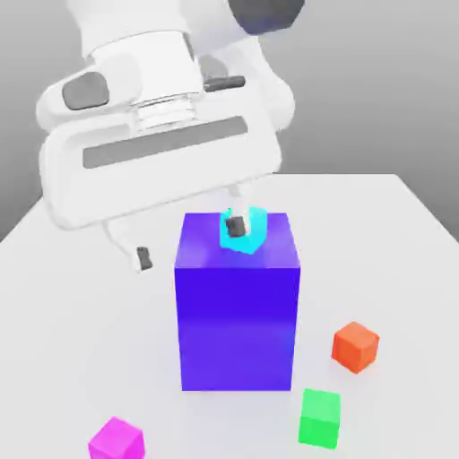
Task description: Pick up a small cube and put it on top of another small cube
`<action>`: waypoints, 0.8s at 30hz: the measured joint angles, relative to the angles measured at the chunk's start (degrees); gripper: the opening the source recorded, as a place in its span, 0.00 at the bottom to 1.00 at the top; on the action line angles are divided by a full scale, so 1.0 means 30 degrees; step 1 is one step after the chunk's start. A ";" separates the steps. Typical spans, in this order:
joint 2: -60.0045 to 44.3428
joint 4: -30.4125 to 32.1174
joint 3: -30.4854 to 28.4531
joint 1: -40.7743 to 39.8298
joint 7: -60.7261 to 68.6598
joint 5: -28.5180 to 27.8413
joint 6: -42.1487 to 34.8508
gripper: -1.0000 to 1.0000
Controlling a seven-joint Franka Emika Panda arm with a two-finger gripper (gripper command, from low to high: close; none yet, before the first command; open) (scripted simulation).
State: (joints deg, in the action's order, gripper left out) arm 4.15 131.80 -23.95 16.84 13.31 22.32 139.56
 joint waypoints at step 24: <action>-1.1502 -0.0217 0.1736 -0.3538 1.2707 0.1180 0.6222 0.00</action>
State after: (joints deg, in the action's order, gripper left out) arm -30.36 131.15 -18.75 6.22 51.43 25.86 158.23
